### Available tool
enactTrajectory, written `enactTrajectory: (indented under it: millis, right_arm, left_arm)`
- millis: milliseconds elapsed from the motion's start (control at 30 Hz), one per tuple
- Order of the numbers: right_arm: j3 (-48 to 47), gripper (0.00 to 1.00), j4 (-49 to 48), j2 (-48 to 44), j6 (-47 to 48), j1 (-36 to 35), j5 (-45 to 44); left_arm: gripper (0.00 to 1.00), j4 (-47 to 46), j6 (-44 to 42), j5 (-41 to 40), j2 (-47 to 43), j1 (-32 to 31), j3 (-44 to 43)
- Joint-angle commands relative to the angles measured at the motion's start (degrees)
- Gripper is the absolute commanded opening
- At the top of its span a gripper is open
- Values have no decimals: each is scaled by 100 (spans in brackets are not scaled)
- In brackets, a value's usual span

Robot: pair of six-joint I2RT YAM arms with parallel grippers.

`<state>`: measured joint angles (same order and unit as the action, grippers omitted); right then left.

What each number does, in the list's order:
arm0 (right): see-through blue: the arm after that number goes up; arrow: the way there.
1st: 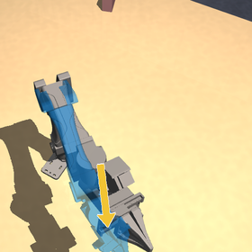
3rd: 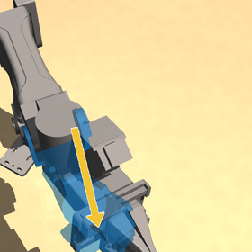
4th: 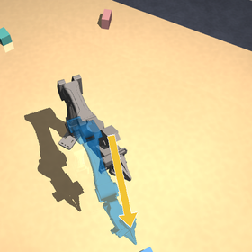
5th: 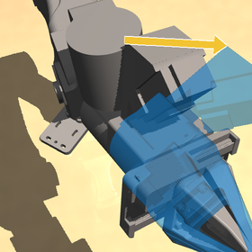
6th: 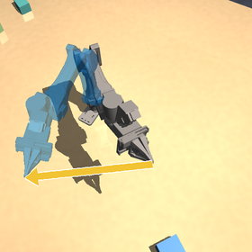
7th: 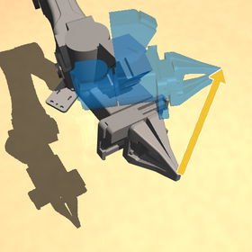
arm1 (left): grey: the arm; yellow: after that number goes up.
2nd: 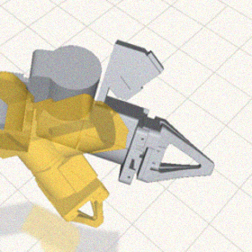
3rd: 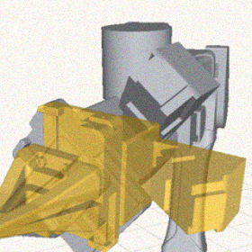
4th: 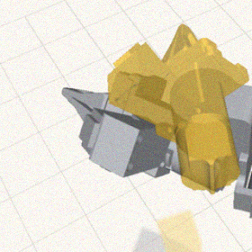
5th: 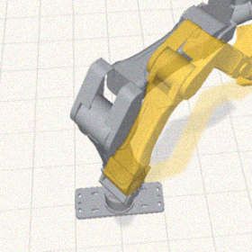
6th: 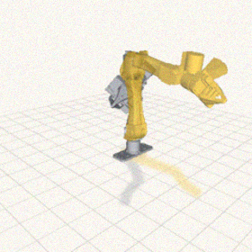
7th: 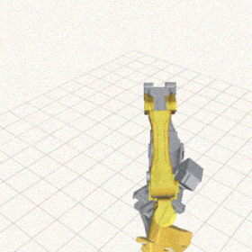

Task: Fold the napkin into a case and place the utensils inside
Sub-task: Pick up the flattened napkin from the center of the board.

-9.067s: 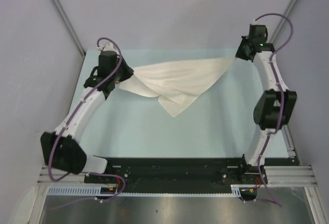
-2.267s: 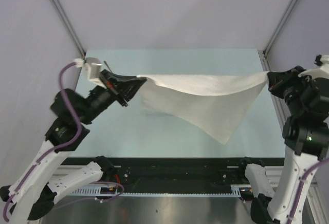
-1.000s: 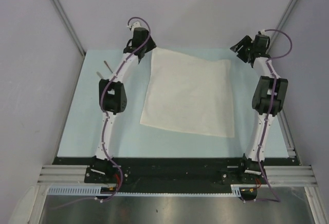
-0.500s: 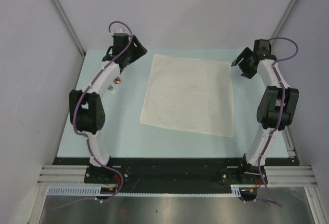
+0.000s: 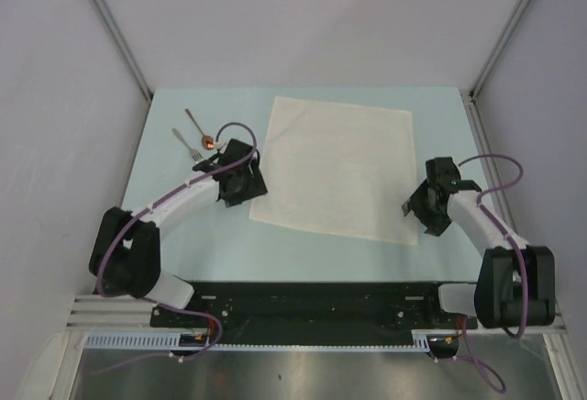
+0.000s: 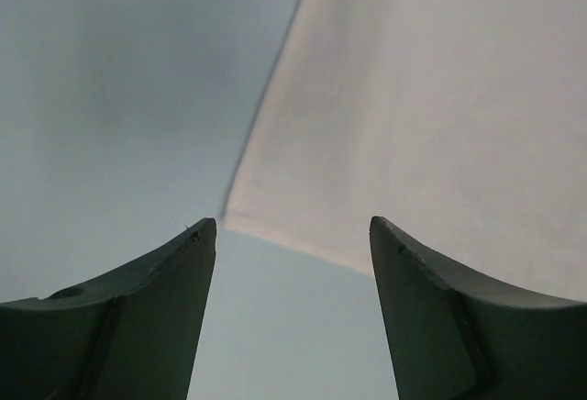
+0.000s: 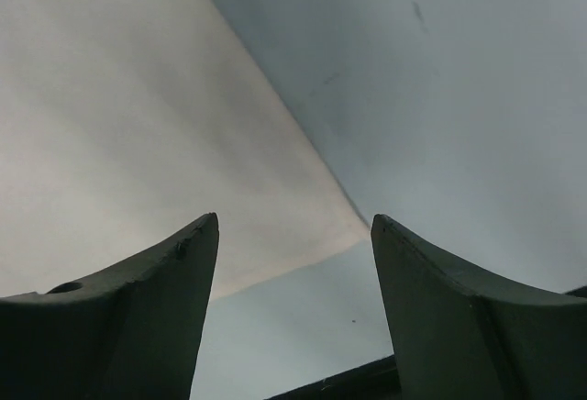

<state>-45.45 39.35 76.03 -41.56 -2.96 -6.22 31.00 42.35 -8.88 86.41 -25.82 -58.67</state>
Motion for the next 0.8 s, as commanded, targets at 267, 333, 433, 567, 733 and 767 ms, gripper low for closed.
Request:
enactTrajectory:
  millis: [267, 333, 433, 567, 733, 767]
  right_arm:
    - [915, 45, -6, -493, -555, -143, -486]
    - [968, 44, -24, -492, -695, -257, -512]
    - [994, 44, 2, -449, -809, -354, -687]
    - [1091, 43, -217, -388, -889, -363, -811]
    - [1126, 41, -375, -194, -766, -372, -917]
    - [1187, 33, -411, -168, -748, -363, -864]
  left_arm:
    - [71, 599, 370, -851, -1293, -476, 567]
    - [71, 643, 432, -1018, -1285, -634, 646]
    - [72, 696, 616, -1098, -1223, -740, 743]
    - [72, 723, 792, -1098, -1057, -828, 805]
    - [76, 671, 749, -1072, -977, -880, 831]
    - [78, 653, 757, -1063, -986, -872, 849]
